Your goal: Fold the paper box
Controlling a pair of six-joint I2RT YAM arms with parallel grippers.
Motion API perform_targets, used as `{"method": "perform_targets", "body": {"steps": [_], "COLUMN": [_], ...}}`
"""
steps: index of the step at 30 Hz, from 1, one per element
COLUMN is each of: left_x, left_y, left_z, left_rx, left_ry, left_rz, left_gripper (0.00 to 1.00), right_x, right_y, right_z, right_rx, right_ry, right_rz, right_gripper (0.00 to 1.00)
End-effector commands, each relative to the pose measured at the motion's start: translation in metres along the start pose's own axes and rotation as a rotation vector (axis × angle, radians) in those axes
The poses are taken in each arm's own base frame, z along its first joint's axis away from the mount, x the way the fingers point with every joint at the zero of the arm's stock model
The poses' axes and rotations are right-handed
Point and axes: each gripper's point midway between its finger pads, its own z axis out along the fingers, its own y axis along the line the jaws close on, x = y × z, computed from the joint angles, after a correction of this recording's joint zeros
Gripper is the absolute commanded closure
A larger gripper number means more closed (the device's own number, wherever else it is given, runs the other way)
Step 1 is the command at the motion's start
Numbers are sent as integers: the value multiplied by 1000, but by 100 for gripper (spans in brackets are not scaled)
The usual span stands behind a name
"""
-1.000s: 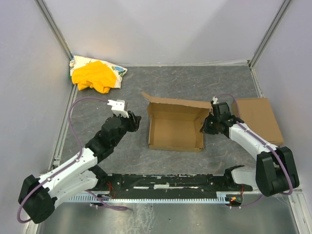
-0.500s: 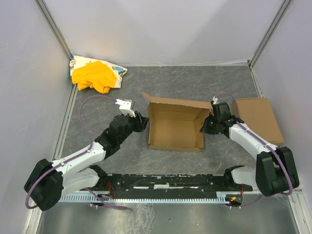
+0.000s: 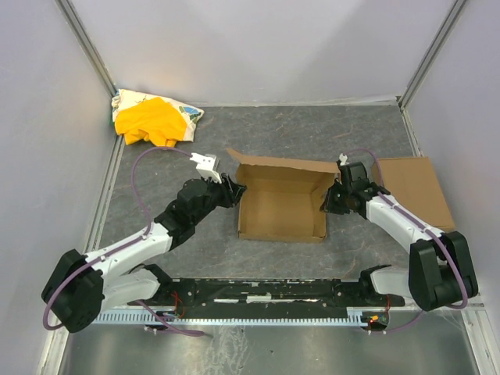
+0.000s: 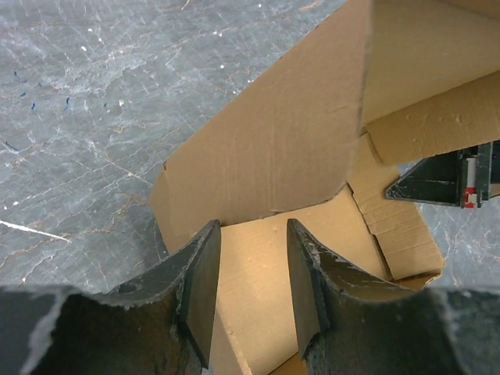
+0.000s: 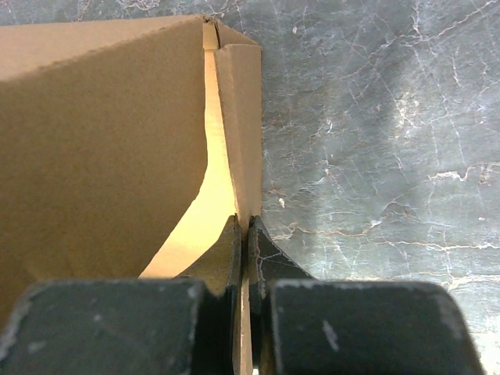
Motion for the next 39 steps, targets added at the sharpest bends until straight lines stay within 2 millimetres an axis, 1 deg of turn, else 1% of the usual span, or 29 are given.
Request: {"method": "perform_targets", "body": {"steps": [1, 2, 5, 11, 14, 16, 21, 24, 26, 33, 35, 39], "left_x": [-26, -26, -32, -29, -33, -37, -46, -46, -42, -16, -8, 13], "left_y": [-11, -8, -6, 3, -2, -8, -16, -20, -22, -19, -18, -5], "left_z": [-8, -9, -8, 11, 17, 19, 22, 24, 27, 32, 30, 20], "left_rx": [30, 23, 20, -68, -60, -42, -38, -26, -20, -19, -17, -49], "left_ry": [-54, -74, -133, -70, -88, -105, -117, -112, -96, -22, 1, 67], "left_rz": [62, 69, 87, 127, 116, 110, 95, 77, 62, 56, 66, 96], "left_gripper": [51, 49, 48, 47, 49, 54, 77, 82, 83, 83, 80, 71], "right_x": [-6, -5, -5, -7, -6, -5, -4, -4, -5, -8, -6, -4], "right_y": [6, 6, 8, 9, 8, 5, 1, 3, 5, 10, 11, 5], "right_z": [-2, -1, -1, -3, -2, 0, 4, 5, 5, 3, 4, 7], "right_rx": [-11, -12, -21, -26, -20, -7, 17, 12, 11, 10, 12, 43], "right_ry": [6, 11, 12, 6, 8, 14, 23, 23, 21, 14, 16, 22], "right_rz": [-16, -15, -16, -21, -26, -31, -33, -31, -30, -45, -47, -33], "right_gripper": [98, 98, 98, 98, 98, 98, 98, 98, 98, 98, 98, 98]}}
